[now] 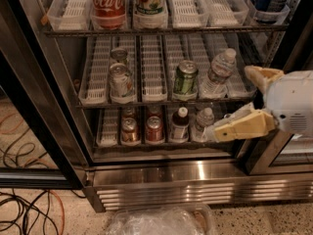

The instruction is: Pick 7up can from middle shelf of fridge

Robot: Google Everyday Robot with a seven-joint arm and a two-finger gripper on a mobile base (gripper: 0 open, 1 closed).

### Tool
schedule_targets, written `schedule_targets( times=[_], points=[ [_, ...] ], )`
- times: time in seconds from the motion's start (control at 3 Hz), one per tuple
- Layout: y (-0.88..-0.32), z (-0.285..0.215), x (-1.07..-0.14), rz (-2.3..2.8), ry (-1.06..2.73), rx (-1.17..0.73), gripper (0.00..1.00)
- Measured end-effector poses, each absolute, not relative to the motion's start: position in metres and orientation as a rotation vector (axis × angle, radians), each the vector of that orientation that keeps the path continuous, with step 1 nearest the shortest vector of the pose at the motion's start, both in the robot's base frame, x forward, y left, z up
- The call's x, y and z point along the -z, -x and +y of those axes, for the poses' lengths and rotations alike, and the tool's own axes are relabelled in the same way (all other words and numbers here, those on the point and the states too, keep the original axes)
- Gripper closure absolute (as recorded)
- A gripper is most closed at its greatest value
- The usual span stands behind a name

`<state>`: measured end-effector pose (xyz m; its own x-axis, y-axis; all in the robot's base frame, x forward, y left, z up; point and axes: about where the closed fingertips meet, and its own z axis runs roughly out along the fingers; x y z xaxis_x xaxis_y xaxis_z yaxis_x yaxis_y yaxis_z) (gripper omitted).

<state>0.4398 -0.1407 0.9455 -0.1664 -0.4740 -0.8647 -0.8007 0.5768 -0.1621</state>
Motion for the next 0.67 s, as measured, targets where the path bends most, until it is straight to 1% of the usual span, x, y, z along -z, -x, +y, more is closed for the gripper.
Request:
schedule_targets(
  times=[0.67],
  points=[
    [-0.443, -0.099, -0.935, 1.664, 0.944, -0.471, 0.0]
  ],
)
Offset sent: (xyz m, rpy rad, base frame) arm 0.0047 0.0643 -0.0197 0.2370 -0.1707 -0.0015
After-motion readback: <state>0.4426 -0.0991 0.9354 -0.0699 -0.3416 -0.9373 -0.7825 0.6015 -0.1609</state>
